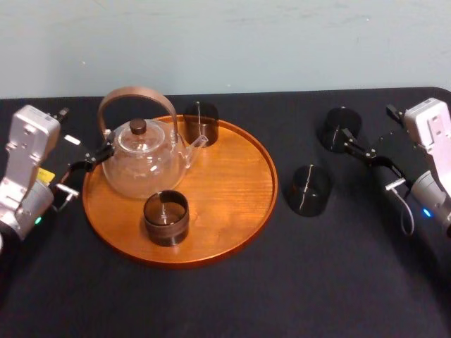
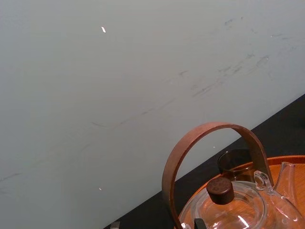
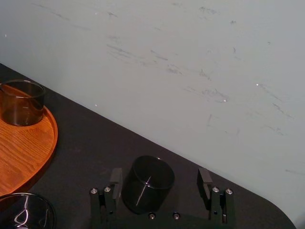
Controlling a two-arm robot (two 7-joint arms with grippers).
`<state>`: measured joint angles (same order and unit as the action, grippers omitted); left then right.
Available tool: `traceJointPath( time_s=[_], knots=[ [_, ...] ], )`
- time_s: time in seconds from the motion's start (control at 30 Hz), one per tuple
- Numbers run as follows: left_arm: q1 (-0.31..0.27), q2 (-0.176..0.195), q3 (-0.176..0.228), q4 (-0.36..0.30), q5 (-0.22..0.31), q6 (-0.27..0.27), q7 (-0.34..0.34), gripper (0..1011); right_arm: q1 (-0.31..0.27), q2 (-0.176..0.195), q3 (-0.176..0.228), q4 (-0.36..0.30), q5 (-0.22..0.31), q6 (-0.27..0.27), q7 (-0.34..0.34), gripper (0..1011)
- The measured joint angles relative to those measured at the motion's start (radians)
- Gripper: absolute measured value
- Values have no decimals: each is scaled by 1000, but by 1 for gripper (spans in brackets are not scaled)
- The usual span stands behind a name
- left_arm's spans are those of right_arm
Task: Pick up the glass from the table and place it on the tray.
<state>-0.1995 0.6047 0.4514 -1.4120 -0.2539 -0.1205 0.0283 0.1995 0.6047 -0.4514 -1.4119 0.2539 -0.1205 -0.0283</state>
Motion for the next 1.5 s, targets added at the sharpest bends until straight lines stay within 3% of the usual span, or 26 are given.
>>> traceJointPath(
  time_s=[1.27,1.5],
  knots=[
    [0,0,0,0,0,0,0,1010,0,0,0,0,0,0,0,1002],
    [0,0,0,0,0,0,0,1010,-30,8,24,-25,27,1,46,1002]
  ],
)
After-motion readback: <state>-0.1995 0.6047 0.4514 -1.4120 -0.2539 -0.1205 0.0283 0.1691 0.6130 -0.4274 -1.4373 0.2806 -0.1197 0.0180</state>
